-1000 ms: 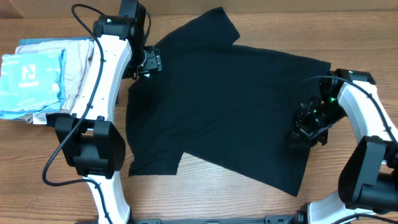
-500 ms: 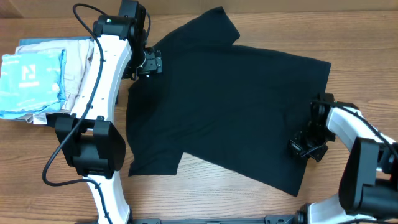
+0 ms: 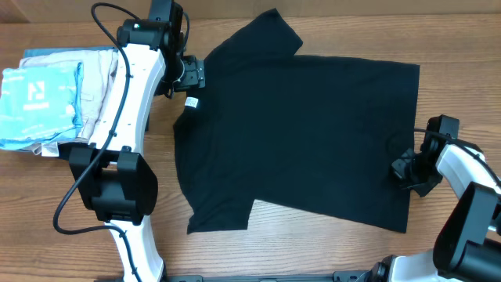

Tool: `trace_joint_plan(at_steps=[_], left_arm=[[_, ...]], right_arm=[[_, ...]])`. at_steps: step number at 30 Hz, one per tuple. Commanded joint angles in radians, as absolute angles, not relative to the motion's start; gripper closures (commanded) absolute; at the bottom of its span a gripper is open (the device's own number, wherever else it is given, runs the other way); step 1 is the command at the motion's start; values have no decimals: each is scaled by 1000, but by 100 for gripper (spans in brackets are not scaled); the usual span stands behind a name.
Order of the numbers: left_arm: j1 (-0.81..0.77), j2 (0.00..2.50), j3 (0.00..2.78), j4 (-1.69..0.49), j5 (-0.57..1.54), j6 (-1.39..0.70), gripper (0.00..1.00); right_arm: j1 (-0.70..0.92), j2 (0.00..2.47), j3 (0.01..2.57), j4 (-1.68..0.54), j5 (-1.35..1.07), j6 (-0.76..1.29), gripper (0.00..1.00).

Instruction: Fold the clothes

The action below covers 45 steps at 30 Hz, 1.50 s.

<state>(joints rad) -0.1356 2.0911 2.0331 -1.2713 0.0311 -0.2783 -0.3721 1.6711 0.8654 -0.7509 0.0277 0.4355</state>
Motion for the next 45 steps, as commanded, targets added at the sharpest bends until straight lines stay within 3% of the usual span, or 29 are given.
trace_joint_plan(at_steps=[1,7,10,13,14,16,17,18,20,21,22,30,37,45], left_arm=[[-130,2087,2032,-1245,90,-263,18],[-131,2087,2032,-1203,152,-262,19],[-131,2087,2032,-1156,229,-260,26],[-131,2087,2032,-1098,247,-256,40],[-131,2087,2032,-1067,277,-231,52],[-134,2087,2032,-985,356,-193,83],[-139,2087,2032,-949,384,-170,91],[-146,2088,2032,-902,411,-131,96],[-176,2098,2032,-786,427,-12,96],[-189,2104,2032,-744,427,3,96],[-205,2116,2032,-696,427,4,96],[-315,2344,2032,-352,414,-26,96],[-293,2547,2032,-96,374,-233,94],[-284,2616,2032,-36,272,-266,92]], right_arm=[[-417,1746,863,-720,199,411,96],[-551,1746,943,-733,172,415,96],[-588,1746,968,-719,138,415,96],[-578,1746,1065,-756,92,414,96],[-571,1746,1127,-797,71,411,94],[-554,1745,1246,-878,27,410,82],[-547,1745,1289,-909,9,411,75],[-537,1745,1343,-949,-11,410,62],[-517,1745,1402,-983,-24,410,44],[-514,1745,1404,-978,-25,411,27],[-513,1746,1404,-975,-24,411,0],[-513,1746,1403,-975,-24,411,0],[-513,1746,1403,-975,-24,411,0],[-513,1746,1403,-975,-24,411,0]])
